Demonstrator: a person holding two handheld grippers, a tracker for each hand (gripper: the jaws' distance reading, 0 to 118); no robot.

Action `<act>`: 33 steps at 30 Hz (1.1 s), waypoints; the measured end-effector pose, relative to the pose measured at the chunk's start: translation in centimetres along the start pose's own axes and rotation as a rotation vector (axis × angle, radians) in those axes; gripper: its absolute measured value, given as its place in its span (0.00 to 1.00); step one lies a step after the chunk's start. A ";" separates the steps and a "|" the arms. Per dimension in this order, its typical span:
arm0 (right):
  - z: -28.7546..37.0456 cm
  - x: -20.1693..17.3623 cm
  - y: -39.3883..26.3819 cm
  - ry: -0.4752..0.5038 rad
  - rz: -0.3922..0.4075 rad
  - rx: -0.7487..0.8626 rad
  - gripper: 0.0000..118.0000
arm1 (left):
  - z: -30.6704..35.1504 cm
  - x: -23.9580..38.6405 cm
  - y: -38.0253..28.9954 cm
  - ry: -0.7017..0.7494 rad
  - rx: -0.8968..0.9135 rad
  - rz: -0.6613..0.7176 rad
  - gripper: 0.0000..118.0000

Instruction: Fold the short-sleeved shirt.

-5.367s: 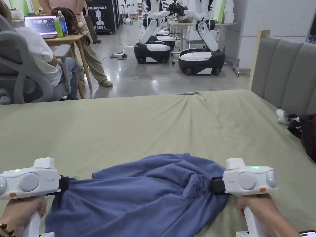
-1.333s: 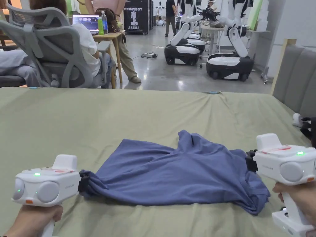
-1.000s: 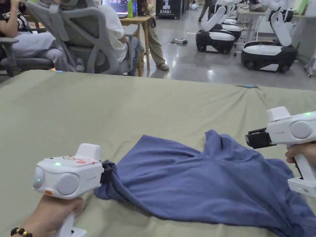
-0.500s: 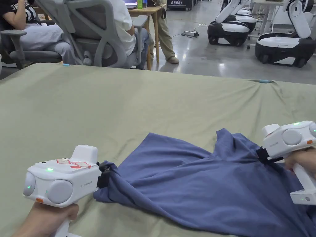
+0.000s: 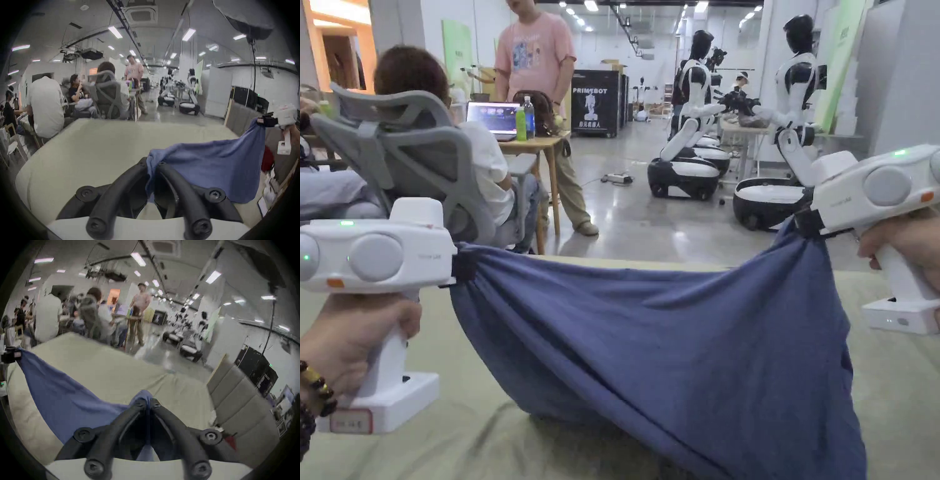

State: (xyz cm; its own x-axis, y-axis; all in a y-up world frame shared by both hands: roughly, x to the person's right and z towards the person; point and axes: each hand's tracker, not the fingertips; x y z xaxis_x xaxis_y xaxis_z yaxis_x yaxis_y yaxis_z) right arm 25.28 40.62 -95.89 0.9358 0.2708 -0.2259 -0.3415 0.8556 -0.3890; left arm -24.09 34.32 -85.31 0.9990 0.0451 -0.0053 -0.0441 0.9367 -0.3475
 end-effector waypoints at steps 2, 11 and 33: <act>3.2 1.4 4.1 -0.105 0.045 0.064 0.03 | -0.9 0.2 5.6 0.018 0.044 -0.053 0.03; 8.9 7.7 15.2 -0.242 -0.147 0.289 0.03 | -2.7 1.3 21.3 0.097 0.248 -0.073 0.03; -0.8 7.3 3.6 -0.215 -0.242 0.177 0.03 | -10.9 1.1 10.6 0.098 0.144 -0.109 0.03</act>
State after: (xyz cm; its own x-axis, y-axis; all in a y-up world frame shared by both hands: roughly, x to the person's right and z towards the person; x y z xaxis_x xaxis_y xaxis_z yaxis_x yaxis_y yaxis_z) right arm 30.78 45.26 -99.66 0.9912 0.1211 0.0537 -0.1046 0.9642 -0.2436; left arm -23.30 40.54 -99.25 0.9939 -0.0864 -0.0687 0.0699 0.9744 -0.2137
